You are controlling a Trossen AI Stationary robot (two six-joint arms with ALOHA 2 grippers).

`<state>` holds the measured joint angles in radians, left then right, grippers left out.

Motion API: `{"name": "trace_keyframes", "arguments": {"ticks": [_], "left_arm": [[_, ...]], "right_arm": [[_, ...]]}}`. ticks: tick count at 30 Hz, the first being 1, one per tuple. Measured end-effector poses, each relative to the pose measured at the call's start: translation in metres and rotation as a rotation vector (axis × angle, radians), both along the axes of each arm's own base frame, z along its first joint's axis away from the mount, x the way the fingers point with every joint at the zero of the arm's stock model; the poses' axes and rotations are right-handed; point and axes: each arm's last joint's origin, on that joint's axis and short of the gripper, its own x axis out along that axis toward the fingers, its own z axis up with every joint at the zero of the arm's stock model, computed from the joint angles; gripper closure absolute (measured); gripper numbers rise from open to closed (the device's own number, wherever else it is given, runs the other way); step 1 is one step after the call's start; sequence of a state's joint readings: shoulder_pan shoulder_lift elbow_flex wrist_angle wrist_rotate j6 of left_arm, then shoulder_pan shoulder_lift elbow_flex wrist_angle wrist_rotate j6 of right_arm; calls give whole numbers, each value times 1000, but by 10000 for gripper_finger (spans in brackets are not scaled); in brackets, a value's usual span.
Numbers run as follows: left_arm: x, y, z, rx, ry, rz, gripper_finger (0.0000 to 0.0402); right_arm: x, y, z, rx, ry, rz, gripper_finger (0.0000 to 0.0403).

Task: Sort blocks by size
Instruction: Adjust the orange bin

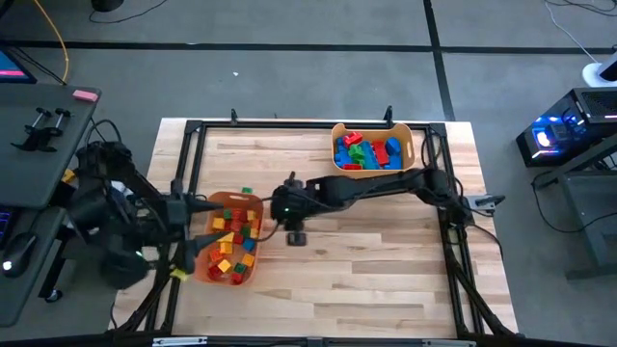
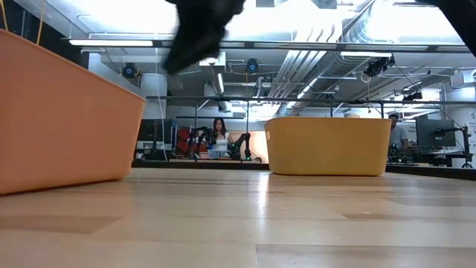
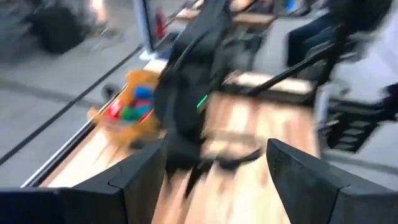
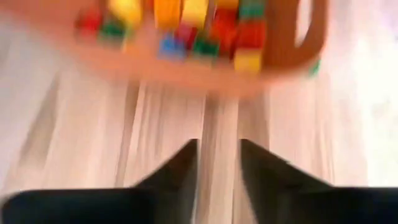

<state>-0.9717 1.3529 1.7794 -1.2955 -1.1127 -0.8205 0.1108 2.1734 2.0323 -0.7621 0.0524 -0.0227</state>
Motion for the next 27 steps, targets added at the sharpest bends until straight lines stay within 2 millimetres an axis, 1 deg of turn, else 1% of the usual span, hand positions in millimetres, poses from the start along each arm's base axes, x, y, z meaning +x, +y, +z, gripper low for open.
{"name": "trace_keyframes", "arguments": {"ticks": [3, 4, 5, 7, 9, 12, 14, 15, 17, 20, 22, 25, 27], "left_arm": [[-5, 2, -24, -29, 80, 65, 152], [-6, 0, -34, -44, 116, 72, 159], [-7, -2, -45, -65, 157, 78, 168], [-8, -9, -70, -100, 244, 85, 193], [-10, -17, -97, -151, 322, 100, 231], [-10, -25, -141, -221, 433, 124, 310], [-8, -24, -167, -239, 496, 142, 371], [-6, -22, -178, -243, 520, 157, 385], [1, -13, -198, -239, 610, 182, 389], [18, 4, -216, -207, 767, 146, 398], [34, 15, -220, -193, 806, 74, 399], [59, 31, -220, -180, 830, -61, 401], [68, 44, -223, -182, 883, -100, 401]], "right_arm": [[-18, -3, -2, -9, 172, 55, 355], [-24, -4, -5, 9, 230, 87, 378], [-30, -4, -8, 34, 275, 110, 389], [-46, -5, -16, 59, 347, 116, 388], [-70, -5, -22, 73, 387, 99, 395], [-116, -3, -29, 132, 376, 5, 399], [-150, 1, -33, 190, 335, -93, 400], [-167, 5, -33, 228, 303, -140, 401], [-199, 13, -29, 302, 220, -235, 401], [-237, 27, -27, 388, 108, -354, 402], [-256, 36, -25, 424, 37, -413, 402], [-279, 47, -22, 450, -26, -454, 402], [-288, 54, -22, 447, -40, -443, 402]]}}
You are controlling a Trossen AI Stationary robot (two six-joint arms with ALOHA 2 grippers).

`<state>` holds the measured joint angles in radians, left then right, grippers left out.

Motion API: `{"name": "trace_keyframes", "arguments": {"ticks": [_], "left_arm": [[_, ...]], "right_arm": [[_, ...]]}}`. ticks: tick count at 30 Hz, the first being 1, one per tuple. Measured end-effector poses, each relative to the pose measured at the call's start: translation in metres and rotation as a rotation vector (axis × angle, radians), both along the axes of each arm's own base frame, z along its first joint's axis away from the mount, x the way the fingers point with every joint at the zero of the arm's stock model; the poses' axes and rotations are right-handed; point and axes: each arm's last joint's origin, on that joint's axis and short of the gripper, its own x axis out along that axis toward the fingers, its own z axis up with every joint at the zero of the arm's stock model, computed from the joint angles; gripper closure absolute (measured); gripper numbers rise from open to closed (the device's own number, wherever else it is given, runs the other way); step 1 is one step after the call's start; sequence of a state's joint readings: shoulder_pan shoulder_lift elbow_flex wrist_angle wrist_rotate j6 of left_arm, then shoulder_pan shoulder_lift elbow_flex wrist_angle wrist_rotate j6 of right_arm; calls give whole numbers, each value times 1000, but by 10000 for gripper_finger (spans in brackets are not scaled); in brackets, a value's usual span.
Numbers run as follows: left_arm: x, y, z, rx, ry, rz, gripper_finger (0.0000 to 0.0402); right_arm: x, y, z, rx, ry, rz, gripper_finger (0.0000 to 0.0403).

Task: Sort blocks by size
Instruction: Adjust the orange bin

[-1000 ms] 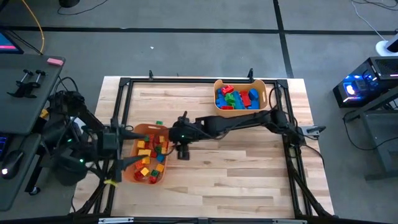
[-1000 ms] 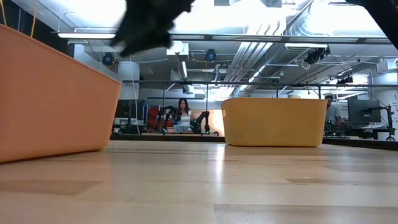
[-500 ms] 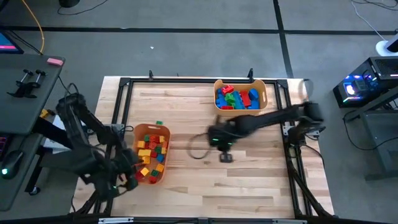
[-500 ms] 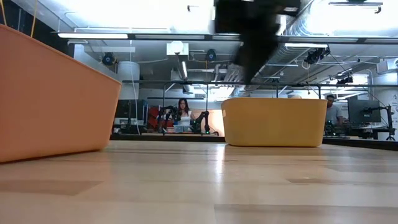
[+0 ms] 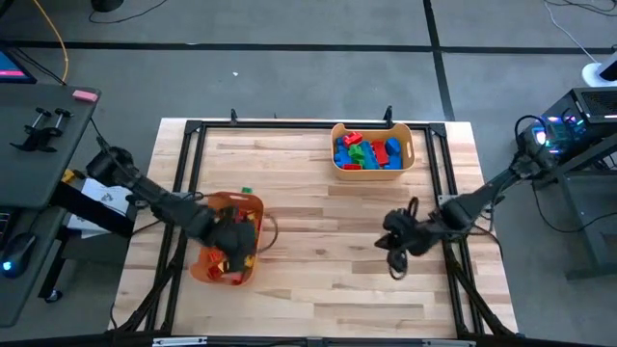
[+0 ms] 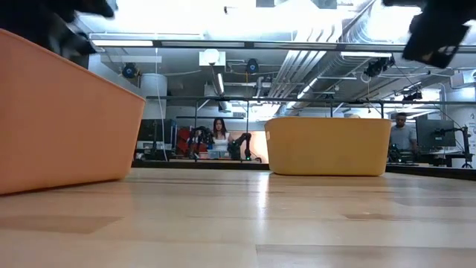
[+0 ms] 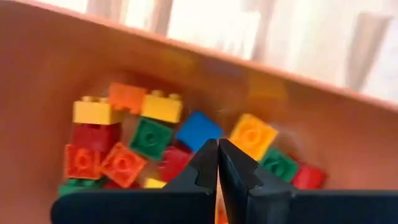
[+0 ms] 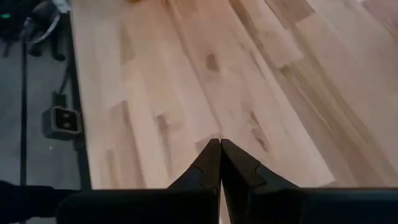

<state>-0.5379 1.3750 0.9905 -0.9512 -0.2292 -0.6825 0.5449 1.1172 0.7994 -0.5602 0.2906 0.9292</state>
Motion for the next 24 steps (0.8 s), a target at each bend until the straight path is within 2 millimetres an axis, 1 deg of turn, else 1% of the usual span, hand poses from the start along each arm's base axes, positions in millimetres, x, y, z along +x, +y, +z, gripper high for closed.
{"name": "trace_keyframes", "arguments": {"ticks": [3, 5, 8, 12, 16, 20, 24], "left_arm": [[7, 19, -3, -13, 65, 12, 401], [11, 26, -3, -30, 75, 5, 401], [13, 31, -3, -38, 82, -22, 401], [14, 33, -3, -38, 87, -44, 401], [11, 34, -2, -33, 116, -21, 401], [12, 38, 12, -46, 130, -12, 401], [13, 50, 40, -42, 76, -51, 401]], "right_arm": [[-7, 10, 2, -18, -26, 31, 402], [-10, 15, 2, -36, -35, 46, 402], [-14, 20, 2, -85, -58, 73, 402], [-17, 24, 2, -141, -71, 136, 402], [-18, 25, 2, -168, -72, 169, 402], [-18, 25, 2, -171, -71, 176, 403], [-17, 24, 2, -169, -73, 163, 403]]}}
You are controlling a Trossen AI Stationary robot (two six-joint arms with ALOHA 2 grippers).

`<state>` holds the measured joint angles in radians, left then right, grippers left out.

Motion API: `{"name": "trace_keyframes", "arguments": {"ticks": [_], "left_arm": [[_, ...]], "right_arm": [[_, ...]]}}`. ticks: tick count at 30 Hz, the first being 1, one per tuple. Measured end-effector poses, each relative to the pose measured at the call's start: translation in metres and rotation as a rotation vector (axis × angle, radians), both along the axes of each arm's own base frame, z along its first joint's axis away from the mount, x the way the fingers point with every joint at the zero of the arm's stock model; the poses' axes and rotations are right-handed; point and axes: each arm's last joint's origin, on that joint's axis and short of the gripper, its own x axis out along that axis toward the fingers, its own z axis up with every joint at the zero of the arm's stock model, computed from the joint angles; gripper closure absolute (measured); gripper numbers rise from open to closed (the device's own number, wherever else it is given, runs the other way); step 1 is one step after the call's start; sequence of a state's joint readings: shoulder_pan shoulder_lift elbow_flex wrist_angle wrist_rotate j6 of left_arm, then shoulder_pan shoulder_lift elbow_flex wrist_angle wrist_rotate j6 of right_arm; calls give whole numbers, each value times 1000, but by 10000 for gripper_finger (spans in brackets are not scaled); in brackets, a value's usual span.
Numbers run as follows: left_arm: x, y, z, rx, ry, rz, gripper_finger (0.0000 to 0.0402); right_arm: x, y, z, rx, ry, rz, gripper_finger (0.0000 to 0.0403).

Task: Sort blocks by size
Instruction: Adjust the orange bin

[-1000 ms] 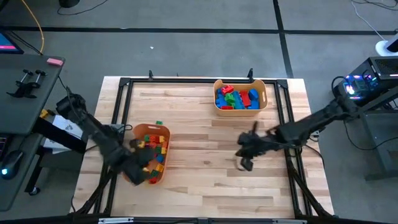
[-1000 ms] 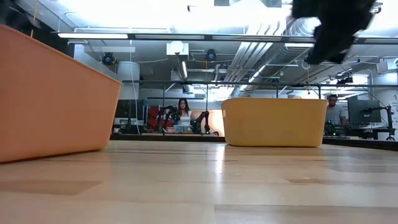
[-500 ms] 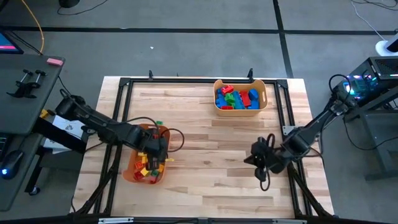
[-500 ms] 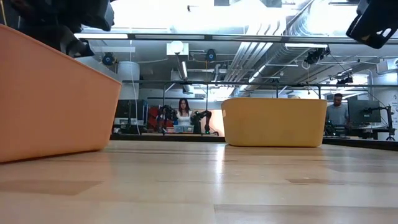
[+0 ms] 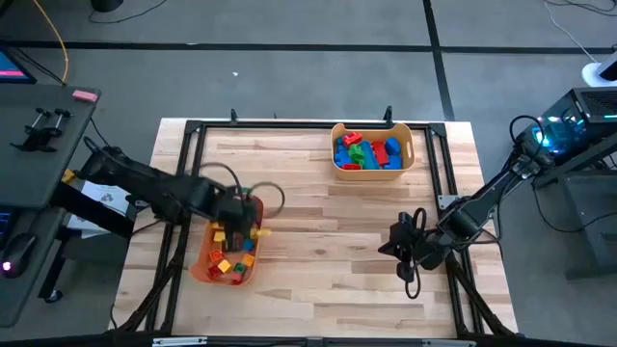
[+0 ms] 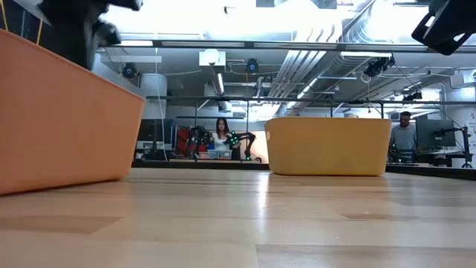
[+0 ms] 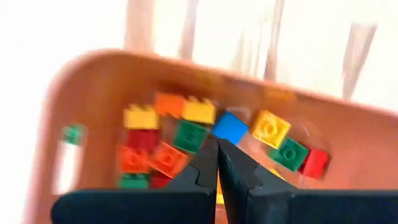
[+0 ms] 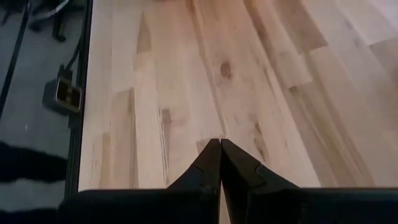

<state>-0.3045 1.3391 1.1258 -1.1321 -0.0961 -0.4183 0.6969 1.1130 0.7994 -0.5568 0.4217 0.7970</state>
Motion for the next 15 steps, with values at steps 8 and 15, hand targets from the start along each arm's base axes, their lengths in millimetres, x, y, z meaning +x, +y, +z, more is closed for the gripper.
{"name": "trace_keyframes", "arguments": {"ticks": [8, 15], "left_arm": [[-21, 45, 58, 161, -276, 10, 401], [-28, 89, 57, 211, -444, 69, 401]], "right_arm": [[13, -6, 7, 81, -93, -93, 403], [24, -13, 13, 140, -162, -154, 403]]}}
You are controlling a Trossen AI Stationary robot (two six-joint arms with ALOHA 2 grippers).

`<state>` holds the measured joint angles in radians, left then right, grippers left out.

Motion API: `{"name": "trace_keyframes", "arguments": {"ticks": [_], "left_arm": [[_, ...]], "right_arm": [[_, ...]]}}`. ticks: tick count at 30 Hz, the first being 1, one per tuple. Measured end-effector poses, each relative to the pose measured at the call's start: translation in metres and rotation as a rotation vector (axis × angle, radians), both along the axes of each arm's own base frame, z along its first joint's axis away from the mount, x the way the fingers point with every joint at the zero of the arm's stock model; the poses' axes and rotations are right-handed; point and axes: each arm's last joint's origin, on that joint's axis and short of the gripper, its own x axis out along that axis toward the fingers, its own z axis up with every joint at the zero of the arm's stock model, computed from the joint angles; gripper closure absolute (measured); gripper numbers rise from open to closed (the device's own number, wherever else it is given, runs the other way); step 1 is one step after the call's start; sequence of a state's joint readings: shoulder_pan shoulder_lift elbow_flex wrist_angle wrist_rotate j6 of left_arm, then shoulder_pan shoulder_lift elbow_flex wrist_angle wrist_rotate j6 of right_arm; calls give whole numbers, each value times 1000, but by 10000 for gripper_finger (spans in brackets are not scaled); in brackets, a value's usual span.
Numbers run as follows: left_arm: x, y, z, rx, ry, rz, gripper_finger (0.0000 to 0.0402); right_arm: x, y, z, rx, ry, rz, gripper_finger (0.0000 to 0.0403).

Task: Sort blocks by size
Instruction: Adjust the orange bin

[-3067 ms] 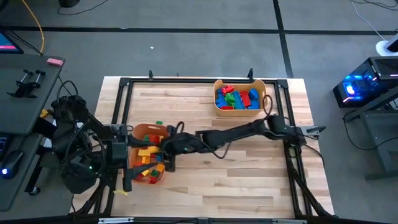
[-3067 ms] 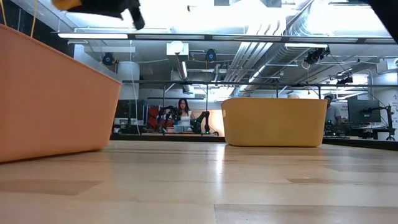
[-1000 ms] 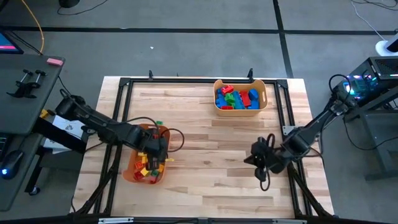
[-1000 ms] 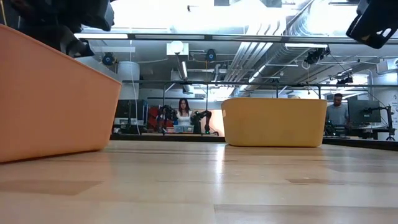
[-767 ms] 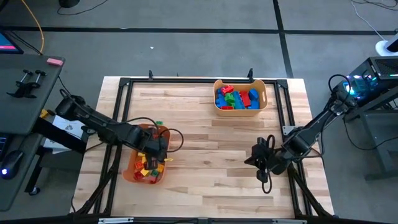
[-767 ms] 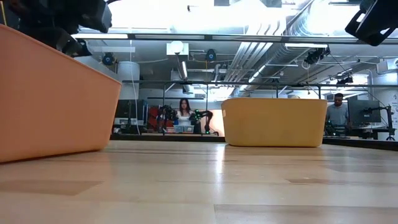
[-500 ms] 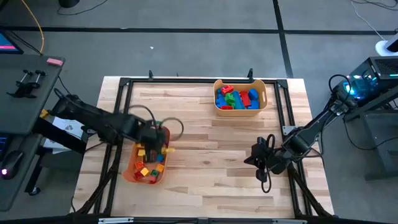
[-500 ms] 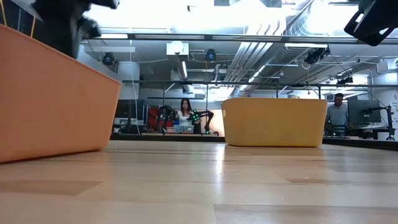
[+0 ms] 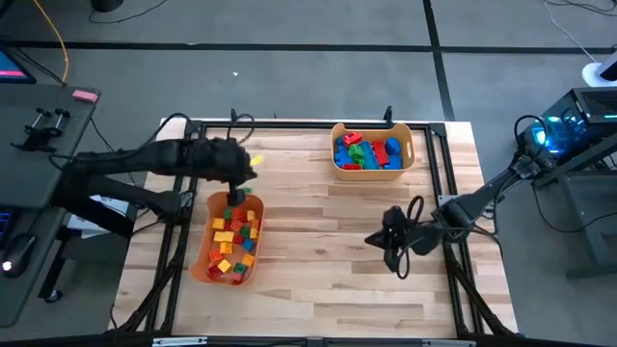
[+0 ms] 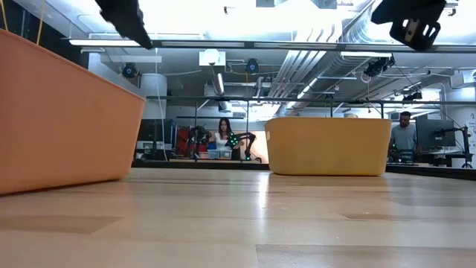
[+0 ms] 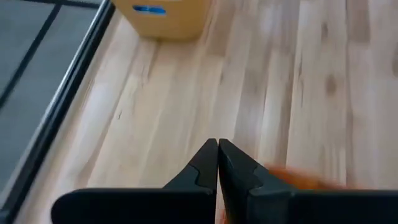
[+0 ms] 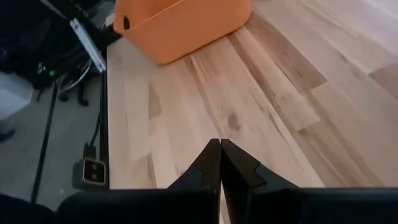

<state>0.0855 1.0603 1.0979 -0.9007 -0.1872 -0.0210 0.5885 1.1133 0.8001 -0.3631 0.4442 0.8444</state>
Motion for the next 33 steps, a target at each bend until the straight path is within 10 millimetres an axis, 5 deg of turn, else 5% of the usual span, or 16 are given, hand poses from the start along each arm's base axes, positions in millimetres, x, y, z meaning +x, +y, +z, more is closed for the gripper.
{"name": "trace_keyframes", "arguments": {"ticks": [9, 19, 27, 33], "left_arm": [[2, 35, -48, -51, -39, 52, 401], [-17, 77, -56, -35, -8, 235, 401], [-30, 59, -78, -291, 264, 123, 401], [-25, 39, -94, -346, 281, 129, 401]], "right_arm": [[2, -4, 0, 69, 8, -50, 403], [0, -5, -3, 23, 40, -21, 403], [-2, -6, -6, -15, 74, -4, 403], [-2, -6, -6, -58, 81, 21, 403]]}}
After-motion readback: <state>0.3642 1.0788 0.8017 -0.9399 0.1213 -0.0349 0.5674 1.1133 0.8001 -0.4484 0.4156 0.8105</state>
